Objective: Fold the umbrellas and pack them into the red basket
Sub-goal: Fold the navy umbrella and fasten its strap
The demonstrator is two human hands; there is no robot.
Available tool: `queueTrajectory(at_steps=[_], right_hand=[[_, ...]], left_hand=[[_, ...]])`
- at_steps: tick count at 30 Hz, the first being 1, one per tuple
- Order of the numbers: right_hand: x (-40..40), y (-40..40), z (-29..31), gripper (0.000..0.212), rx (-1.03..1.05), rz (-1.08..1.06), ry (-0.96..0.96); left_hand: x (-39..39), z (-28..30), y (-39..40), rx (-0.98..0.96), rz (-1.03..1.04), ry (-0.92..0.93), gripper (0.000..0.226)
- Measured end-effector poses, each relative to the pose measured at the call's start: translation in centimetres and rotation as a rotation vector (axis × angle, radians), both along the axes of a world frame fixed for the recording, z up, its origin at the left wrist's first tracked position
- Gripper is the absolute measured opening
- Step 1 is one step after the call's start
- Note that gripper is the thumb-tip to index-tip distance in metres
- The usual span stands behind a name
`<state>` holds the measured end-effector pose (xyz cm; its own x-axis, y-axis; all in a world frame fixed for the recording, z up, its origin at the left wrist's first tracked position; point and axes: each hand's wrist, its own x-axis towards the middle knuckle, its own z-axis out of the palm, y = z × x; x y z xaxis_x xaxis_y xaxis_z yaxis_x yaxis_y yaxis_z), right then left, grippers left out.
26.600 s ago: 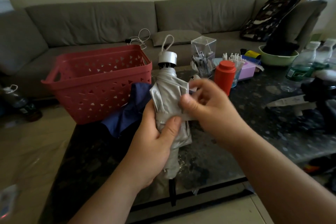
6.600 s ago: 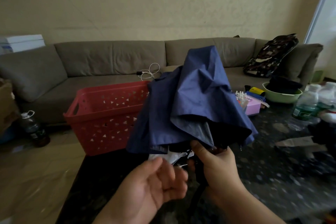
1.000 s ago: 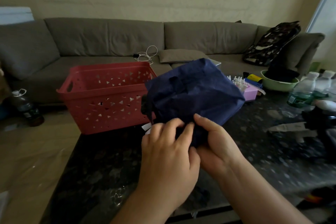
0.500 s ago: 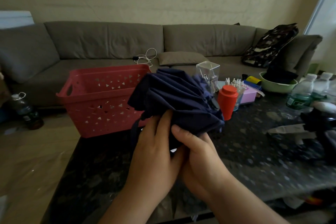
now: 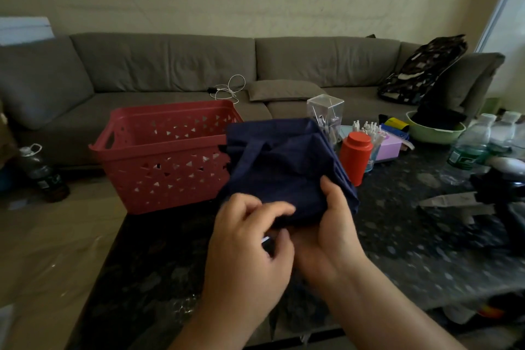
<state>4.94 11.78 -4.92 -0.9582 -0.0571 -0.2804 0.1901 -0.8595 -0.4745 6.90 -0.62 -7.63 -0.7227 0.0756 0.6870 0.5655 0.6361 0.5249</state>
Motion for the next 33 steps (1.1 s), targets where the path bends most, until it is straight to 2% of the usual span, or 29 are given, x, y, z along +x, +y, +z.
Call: queueTrajectory(at_steps=[1, 3, 4, 5, 6, 8, 10, 13, 15, 17, 19, 20, 22, 23, 25, 26, 27, 30, 33], right_hand=[[-0.2, 0.2, 0.0, 0.067, -0.048, -0.028, 0.013], [-0.4, 0.4, 0.1, 0.068, -0.099, -0.107, 0.034], [-0.3, 0.4, 0.2, 0.066, -0.109, -0.121, 0.050], [-0.1, 0.2, 0.2, 0.065, -0.108, -0.122, 0.067], [0.2, 0.0, 0.3, 0.064, -0.094, -0.113, 0.078], [0.7, -0.7, 0.1, 0.061, -0.076, -0.085, 0.066], [1.2, -1.3, -0.3, 0.057, -0.026, -0.058, 0.047], [1.2, -1.5, -1.9, 0.063, 0.172, 0.048, 0.016], [1.6, -1.3, -2.3, 0.068, 0.339, 0.212, -0.001], [1.8, -0.5, -2.0, 0.051, 0.571, 0.447, 0.029], [1.7, 1.2, -1.3, 0.025, 0.934, 0.615, 0.163], [1.7, 2.1, -0.8, 0.021, 1.112, 0.651, 0.253], [1.2, 3.5, 0.1, 0.034, 1.325, 0.559, 0.371], [1.0, 3.8, 0.6, 0.039, 1.326, 0.434, 0.383], [0.6, 3.8, 1.1, 0.025, 1.225, 0.126, 0.475], [0.6, 3.3, 1.3, 0.011, 1.192, 0.014, 0.569], [0.7, 2.8, 1.5, 0.009, 1.214, -0.060, 0.682], [0.6, 1.7, 0.6, 0.029, 1.401, -0.075, 0.972], [0.0, 1.4, -0.2, 0.034, 1.525, -0.064, 0.926]], left_hand=[[0.3, 0.2, 0.4, 0.203, -0.049, -0.169, 0.023], [0.7, 1.0, 1.8, 0.688, -0.137, -0.640, 0.007], [0.5, 1.1, 2.2, 0.873, -0.175, -0.826, 0.005], [0.1, 1.2, 2.5, 1.007, -0.221, -0.948, 0.012], [-0.4, 1.5, 2.6, 1.112, -0.275, -1.006, 0.019], [-0.9, 2.1, 2.4, 1.230, -0.350, -0.966, 0.035], [-1.3, 2.6, 2.0, 1.275, -0.297, -0.877, 0.048], [-2.3, 2.8, 0.8, 1.369, -0.196, -0.804, 0.037], [-3.1, 2.5, 0.0, 1.454, -0.168, -0.801, 0.033], [-3.9, 2.1, -0.8, 1.527, -0.139, -0.768, 0.030], [-5.1, 1.3, -2.0, 1.579, -0.150, -0.733, 0.035], [-5.7, 0.9, -2.6, 1.596, -0.165, -0.726, 0.039], [-6.7, 0.4, -3.8, 1.606, -0.224, -0.739, 0.049], [-7.0, 0.3, -4.2, 1.611, -0.249, -0.748, 0.058], [-7.5, 0.0, -4.7, 1.648, -0.284, -0.753, 0.072], [-7.6, 0.1, -4.8, 1.658, -0.301, -0.755, 0.074], [-7.7, 0.3, -4.8, 1.661, -0.303, -0.764, 0.075], [-7.8, 0.5, -4.6, 1.665, -0.274, -0.764, 0.085], [-7.8, 0.5, -4.4, 1.625, -0.239, -0.743, 0.088]])
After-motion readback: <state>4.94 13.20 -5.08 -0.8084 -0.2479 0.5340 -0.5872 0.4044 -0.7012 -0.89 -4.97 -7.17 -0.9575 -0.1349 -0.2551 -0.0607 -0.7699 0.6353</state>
